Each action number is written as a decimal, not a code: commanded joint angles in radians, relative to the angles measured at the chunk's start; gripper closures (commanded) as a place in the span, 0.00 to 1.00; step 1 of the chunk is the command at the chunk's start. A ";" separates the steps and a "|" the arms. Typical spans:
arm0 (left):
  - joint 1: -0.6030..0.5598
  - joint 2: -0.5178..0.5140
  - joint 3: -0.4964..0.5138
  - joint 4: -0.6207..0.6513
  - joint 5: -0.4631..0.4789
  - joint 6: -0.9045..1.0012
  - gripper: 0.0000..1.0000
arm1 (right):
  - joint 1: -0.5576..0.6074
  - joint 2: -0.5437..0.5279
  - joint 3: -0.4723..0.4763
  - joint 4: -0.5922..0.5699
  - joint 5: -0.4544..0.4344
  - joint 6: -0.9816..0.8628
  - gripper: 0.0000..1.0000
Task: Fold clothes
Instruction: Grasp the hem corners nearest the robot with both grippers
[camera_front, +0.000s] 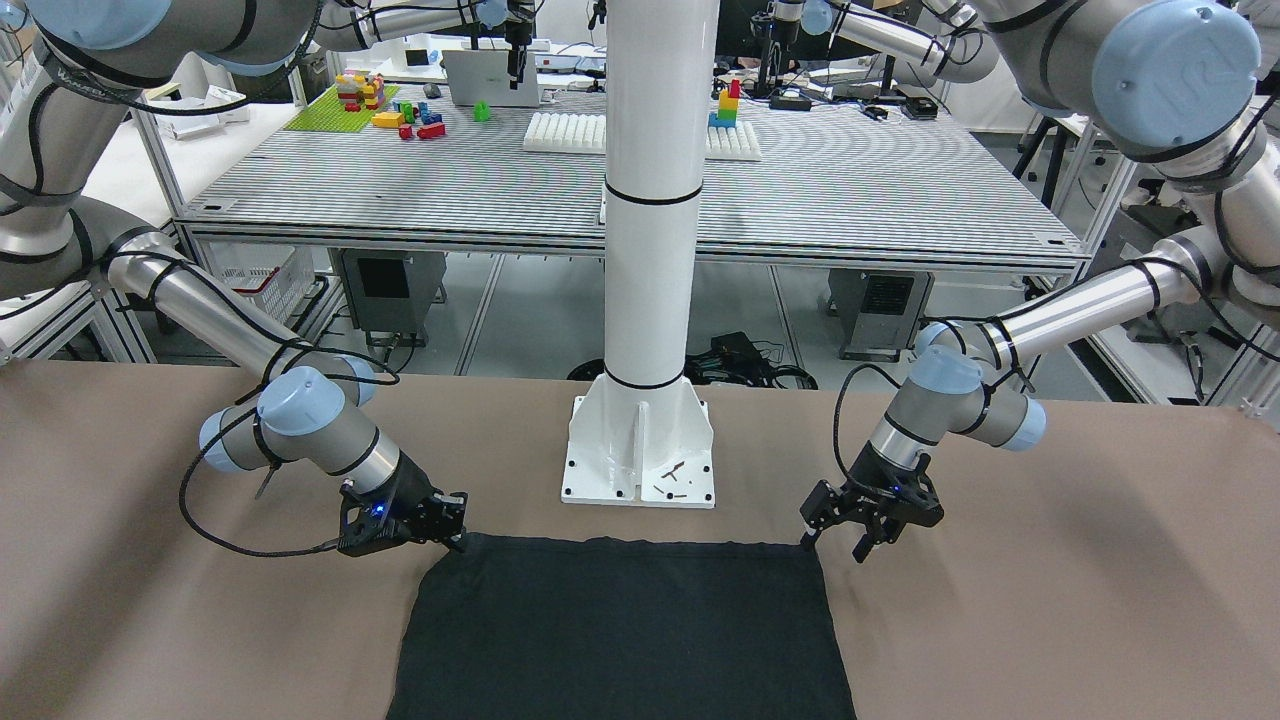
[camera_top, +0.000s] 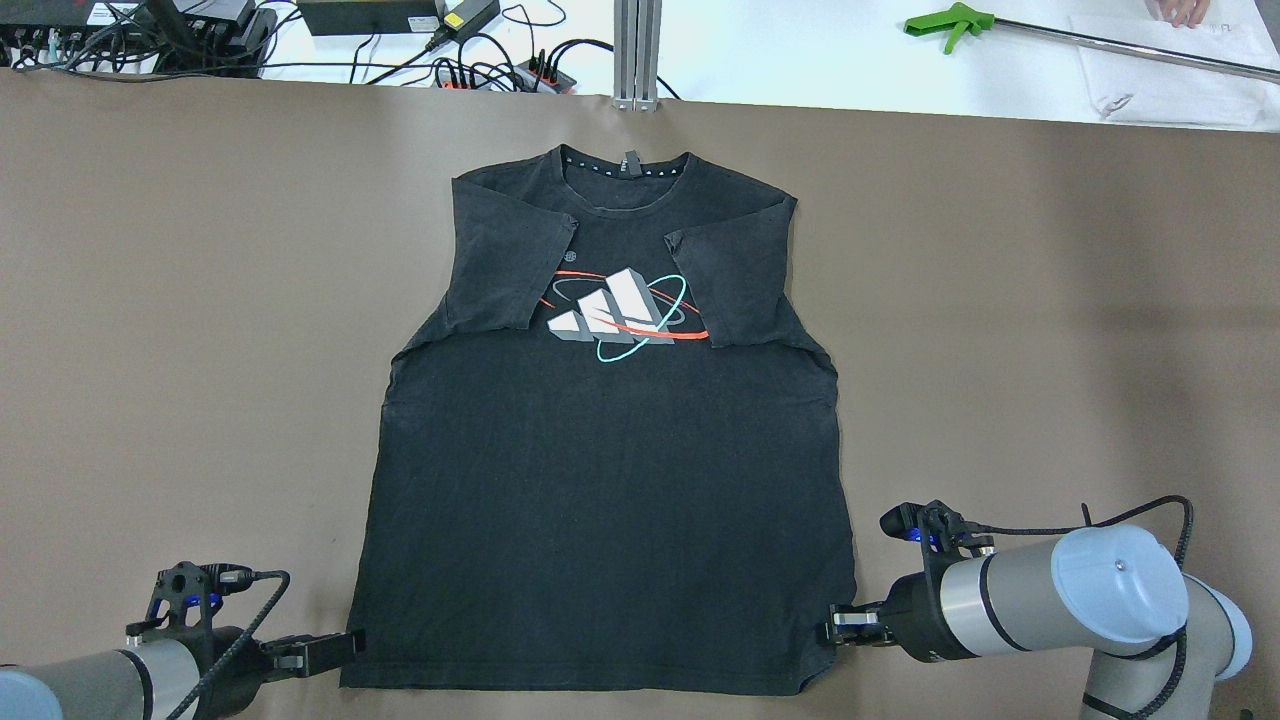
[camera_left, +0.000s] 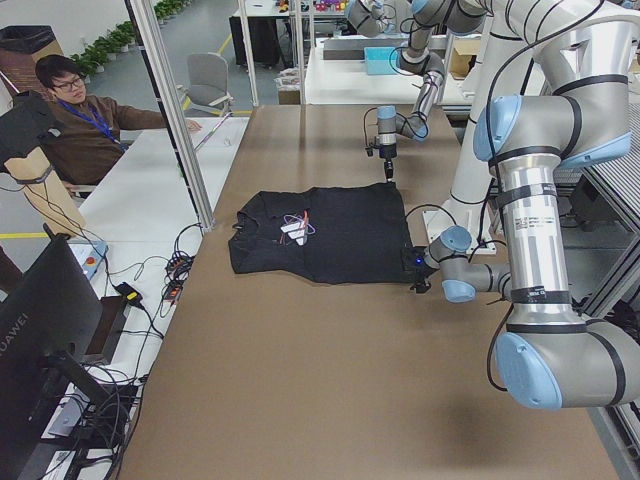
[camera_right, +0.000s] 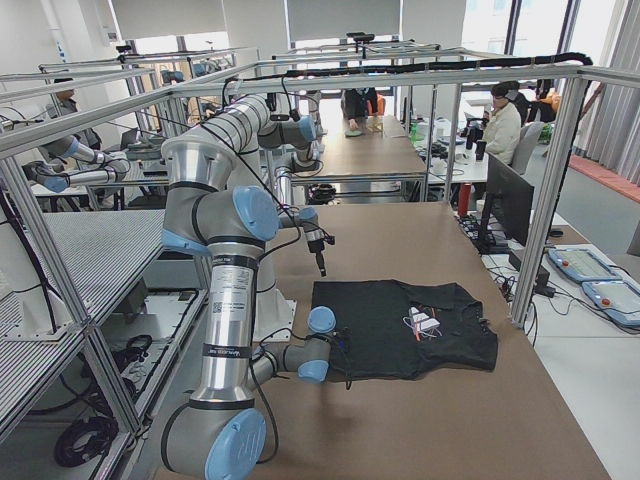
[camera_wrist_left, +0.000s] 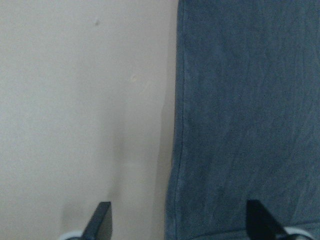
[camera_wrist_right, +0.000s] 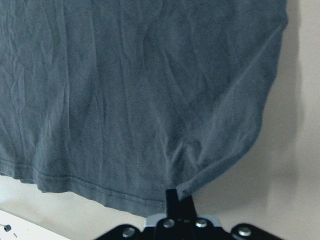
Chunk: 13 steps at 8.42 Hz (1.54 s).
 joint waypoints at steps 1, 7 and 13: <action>0.049 -0.023 0.015 0.023 0.049 -0.013 0.06 | -0.001 0.005 -0.001 0.000 0.000 0.000 1.00; 0.049 -0.090 0.026 0.133 0.049 -0.013 0.08 | -0.001 0.005 -0.001 0.000 0.000 0.000 1.00; 0.075 -0.089 0.025 0.133 0.052 -0.013 0.61 | 0.005 0.004 -0.001 0.000 0.011 0.000 1.00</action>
